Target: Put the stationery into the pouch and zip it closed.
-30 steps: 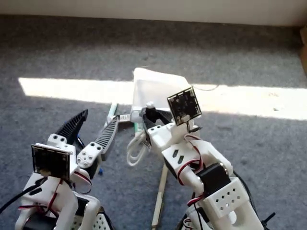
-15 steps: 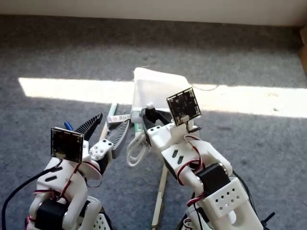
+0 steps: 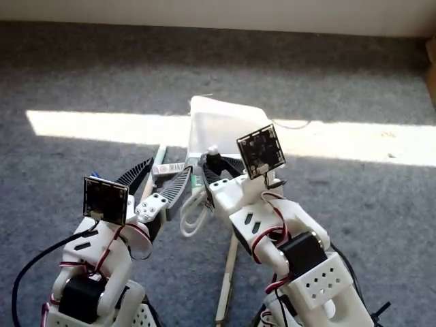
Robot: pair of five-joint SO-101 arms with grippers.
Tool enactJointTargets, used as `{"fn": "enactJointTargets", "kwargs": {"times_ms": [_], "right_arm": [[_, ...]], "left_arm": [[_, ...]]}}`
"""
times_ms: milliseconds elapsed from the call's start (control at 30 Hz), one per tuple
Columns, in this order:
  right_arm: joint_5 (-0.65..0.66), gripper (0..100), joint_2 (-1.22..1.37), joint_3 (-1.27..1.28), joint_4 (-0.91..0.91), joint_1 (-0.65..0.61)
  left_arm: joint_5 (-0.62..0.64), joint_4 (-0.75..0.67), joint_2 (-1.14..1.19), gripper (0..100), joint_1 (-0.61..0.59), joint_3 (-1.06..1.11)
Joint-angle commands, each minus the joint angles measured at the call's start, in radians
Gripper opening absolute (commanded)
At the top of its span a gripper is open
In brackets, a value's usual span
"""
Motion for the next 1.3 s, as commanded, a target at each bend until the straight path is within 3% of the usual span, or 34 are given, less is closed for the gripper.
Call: {"fn": "enactJointTargets", "kwargs": {"times_ms": [0, 200, 567, 867, 1267], "right_arm": [[0.006, 0.5, -0.028, -0.007, -0.024, -0.010], [0.006, 0.5, -0.028, 0.013, -0.024, -0.010], [0.006, 0.5, -0.028, 0.022, -0.024, -0.008], [0.006, 0.5, -0.028, 0.022, -0.024, -0.008], [0.006, 0.5, -0.028, 0.024, -0.021, -0.008]], "left_arm": [[0.008, -0.021, 0.013, 24, 0.035, -0.002], [-0.015, -0.029, 0.064, 24, 0.033, -0.004], [-0.015, -0.069, 0.460, 24, 0.027, -0.145], [-0.014, -0.101, 0.433, 24, -0.038, -0.136], [-0.018, -0.209, 0.568, 19, -0.030, -0.136]]}}
